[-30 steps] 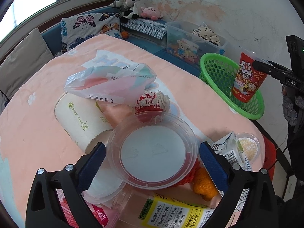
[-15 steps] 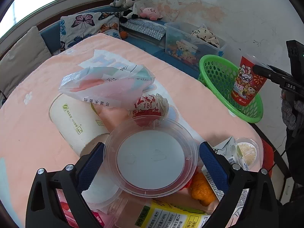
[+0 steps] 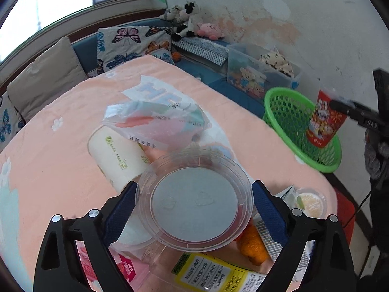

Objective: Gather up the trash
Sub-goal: 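Carry the red cup over the green basket and open the right gripper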

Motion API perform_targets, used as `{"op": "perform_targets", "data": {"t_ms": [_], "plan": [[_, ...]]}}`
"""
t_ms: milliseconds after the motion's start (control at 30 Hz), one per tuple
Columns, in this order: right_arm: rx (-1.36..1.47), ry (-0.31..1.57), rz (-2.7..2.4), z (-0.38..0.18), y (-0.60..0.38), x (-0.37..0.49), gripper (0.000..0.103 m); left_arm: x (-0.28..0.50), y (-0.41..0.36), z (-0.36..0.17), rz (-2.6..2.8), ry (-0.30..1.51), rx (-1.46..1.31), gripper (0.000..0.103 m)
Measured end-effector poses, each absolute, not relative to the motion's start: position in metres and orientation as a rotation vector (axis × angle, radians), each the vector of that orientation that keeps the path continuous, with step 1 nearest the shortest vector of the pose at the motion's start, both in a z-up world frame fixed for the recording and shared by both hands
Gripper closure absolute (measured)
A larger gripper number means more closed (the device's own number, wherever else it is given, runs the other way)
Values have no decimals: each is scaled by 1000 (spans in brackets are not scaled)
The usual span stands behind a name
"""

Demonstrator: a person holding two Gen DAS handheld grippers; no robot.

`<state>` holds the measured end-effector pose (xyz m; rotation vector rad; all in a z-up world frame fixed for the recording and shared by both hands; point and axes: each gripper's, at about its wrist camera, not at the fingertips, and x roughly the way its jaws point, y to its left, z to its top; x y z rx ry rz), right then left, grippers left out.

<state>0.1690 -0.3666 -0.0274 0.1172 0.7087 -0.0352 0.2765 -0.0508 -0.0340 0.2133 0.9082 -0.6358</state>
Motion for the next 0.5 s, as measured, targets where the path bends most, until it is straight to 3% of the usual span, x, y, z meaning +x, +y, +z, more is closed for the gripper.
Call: {"op": "perform_targets", "data": {"t_ms": [500], "plan": [[130,764,-87,-56,-391,185,22,251,-70,25,-670,823,106,13]]}}
